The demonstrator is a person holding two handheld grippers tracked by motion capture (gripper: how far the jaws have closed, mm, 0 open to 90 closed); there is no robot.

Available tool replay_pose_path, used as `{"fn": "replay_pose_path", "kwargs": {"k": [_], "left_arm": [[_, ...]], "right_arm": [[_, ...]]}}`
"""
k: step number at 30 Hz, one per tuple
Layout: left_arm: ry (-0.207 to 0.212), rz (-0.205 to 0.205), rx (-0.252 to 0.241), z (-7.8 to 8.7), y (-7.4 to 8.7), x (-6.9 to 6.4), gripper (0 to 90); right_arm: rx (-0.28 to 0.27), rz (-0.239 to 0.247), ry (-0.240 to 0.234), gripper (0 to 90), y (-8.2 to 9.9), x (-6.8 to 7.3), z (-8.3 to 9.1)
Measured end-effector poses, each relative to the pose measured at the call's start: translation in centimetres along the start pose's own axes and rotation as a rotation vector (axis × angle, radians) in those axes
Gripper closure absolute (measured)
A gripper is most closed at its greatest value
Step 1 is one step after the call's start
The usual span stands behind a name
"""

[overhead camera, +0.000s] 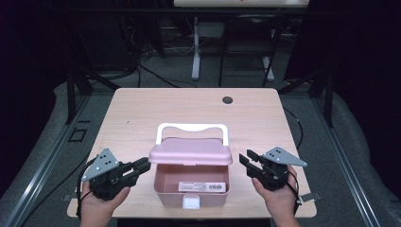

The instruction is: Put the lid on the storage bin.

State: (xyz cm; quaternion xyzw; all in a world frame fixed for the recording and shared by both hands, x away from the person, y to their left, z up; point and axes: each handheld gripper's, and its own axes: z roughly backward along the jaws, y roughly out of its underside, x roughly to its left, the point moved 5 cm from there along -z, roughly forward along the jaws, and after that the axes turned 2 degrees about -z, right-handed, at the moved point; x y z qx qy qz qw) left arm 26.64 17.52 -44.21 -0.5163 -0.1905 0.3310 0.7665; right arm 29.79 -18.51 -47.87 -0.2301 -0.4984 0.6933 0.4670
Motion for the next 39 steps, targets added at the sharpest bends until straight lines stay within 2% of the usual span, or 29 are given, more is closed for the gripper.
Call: {"fn": "replay_pose_path", "kwargs": {"k": [4,15,26,31,39], "left_arm": [[0.003,0.013,-0.009,0.0,0.4,-0.1,78.7],[0.003,0.005,-0.002,0.3,1.1,-0.5,78.9],[0.013,-0.002,0.007,0.5,2.0,-1.1,79.3],[0.006,-0.021,0.009,0.6,2.7,-1.4,80.3],[0.012,-0.008,0.018,0.4,3.7,-1.5,81.5]], "right_arm": [[-0.003,-0.008,0.005,63.9,0.4,-0.2,-0.1],[0.005,-0.042,0.019,63.5,1.7,-1.3,-0.7],[-0.006,-0.029,0.036,63.0,2.4,-1.6,-0.5],[0.0,-0.031,0.038,63.0,2.8,-1.7,-0.6],[0.013,-0.036,0.038,63.0,3.3,-1.9,-0.9]]}}
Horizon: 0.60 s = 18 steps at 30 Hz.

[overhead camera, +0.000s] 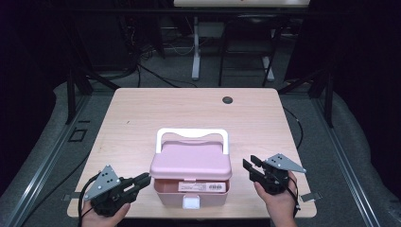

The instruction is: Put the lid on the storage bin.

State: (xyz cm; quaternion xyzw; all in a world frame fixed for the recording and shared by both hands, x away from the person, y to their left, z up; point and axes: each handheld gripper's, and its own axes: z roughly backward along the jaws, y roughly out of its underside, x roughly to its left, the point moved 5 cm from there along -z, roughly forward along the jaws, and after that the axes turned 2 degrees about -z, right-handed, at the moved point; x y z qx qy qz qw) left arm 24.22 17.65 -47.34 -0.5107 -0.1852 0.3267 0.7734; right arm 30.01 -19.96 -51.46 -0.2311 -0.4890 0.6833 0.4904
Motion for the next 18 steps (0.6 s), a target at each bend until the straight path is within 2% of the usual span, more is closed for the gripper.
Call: {"fn": "replay_pose_path", "kwargs": {"k": [9,18], "left_arm": [[0.015,0.014,0.004,-0.2,1.1,-0.1,81.6],[0.026,0.02,0.031,-0.5,2.1,-0.2,82.3]], "right_arm": [[0.008,-0.008,0.003,62.9,0.4,-0.3,-0.1],[0.01,-0.023,0.008,62.8,0.7,-0.6,-0.2]]}}
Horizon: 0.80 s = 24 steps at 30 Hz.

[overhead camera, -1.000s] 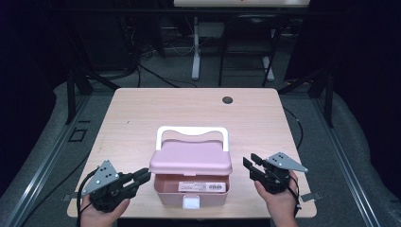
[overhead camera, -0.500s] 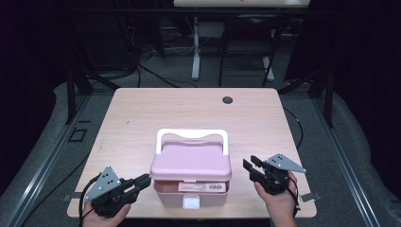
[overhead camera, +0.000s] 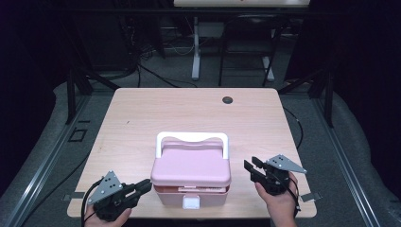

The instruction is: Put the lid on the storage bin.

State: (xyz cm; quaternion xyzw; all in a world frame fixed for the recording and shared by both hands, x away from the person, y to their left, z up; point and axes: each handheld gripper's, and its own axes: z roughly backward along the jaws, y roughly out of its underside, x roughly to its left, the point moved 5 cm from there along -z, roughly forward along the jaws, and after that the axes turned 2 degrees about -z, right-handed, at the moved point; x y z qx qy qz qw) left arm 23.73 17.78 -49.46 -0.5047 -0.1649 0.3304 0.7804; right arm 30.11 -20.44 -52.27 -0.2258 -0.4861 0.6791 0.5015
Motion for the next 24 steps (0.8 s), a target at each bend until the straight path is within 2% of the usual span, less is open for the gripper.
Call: {"fn": "replay_pose_path", "kwargs": {"k": [10,14,19,24], "left_arm": [[-0.006,0.005,0.005,-0.1,0.6,0.0,82.8],[-0.005,0.011,0.023,-0.1,1.2,0.1,83.5],[-0.023,0.032,-0.005,0.3,1.2,0.8,84.0],[-0.032,0.04,0.004,0.4,1.3,1.3,83.2]], "right_arm": [[-0.006,-0.004,0.001,62.7,0.1,-0.1,0.1],[-0.004,-0.008,0.0,62.7,0.1,-0.1,0.1],[-0.004,-0.005,-0.002,62.7,0.1,0.0,0.1],[0.001,-0.004,-0.001,62.7,0.2,-0.1,0.0]]}}
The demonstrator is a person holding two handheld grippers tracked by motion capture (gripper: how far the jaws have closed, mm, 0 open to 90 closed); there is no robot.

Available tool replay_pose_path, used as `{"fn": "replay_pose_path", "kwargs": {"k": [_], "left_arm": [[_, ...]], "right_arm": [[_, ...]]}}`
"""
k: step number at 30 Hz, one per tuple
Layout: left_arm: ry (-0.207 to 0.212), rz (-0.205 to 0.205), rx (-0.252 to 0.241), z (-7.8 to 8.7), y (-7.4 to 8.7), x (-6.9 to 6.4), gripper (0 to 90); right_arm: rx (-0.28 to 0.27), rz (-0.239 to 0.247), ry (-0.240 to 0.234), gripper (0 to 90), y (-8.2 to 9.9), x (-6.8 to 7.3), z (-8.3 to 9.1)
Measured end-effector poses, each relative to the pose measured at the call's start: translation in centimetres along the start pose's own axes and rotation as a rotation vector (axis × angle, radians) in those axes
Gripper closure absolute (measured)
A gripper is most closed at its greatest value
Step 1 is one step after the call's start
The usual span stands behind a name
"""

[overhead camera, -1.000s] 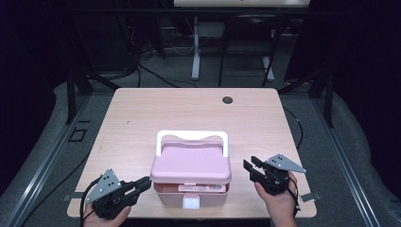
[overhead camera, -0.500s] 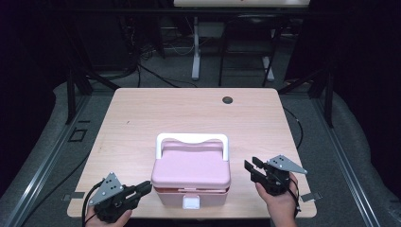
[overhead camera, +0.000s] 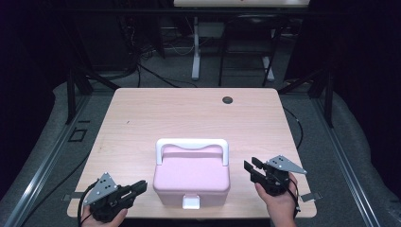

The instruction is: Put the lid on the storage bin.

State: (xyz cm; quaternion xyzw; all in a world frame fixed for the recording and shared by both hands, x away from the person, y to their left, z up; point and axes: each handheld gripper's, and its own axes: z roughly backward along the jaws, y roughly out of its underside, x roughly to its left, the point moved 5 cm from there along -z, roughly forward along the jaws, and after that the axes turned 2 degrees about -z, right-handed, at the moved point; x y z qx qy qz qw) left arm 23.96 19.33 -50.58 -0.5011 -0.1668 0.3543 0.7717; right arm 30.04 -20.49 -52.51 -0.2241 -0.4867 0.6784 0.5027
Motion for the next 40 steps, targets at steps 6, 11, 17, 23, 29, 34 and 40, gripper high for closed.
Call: {"fn": "replay_pose_path", "kwargs": {"k": [6,11,17,23,29,34,40], "left_arm": [[-0.025,0.019,0.0,0.0,0.2,0.9,78.6],[-0.049,0.044,0.006,-0.2,0.7,1.9,76.7],[-0.085,0.082,-0.002,-0.8,0.2,3.9,74.7],[-0.114,0.084,-0.005,-1.8,-1.4,5.7,72.3],[-0.127,0.116,0.006,-3.4,-1.6,7.3,71.3],[-0.133,0.119,0.008,-4.3,-1.6,7.9,69.0],[-0.133,0.114,0.013,-4.9,-1.3,8.1,63.4]], "right_arm": [[-0.001,-0.009,0.002,62.7,0.1,-0.1,0.1],[0.001,-0.006,0.006,62.5,0.1,-0.3,0.1],[-0.009,-0.009,0.017,62.5,0.1,-0.4,0.1],[-0.01,-0.01,0.019,61.5,0.0,-0.7,0.1],[-0.002,0.031,0.017,60.8,0.0,-0.7,0.0],[0.008,0.048,0.03,59.1,0.2,-0.9,-0.2],[0.029,0.065,0.048,55.0,0.6,-1.2,-0.7]]}}
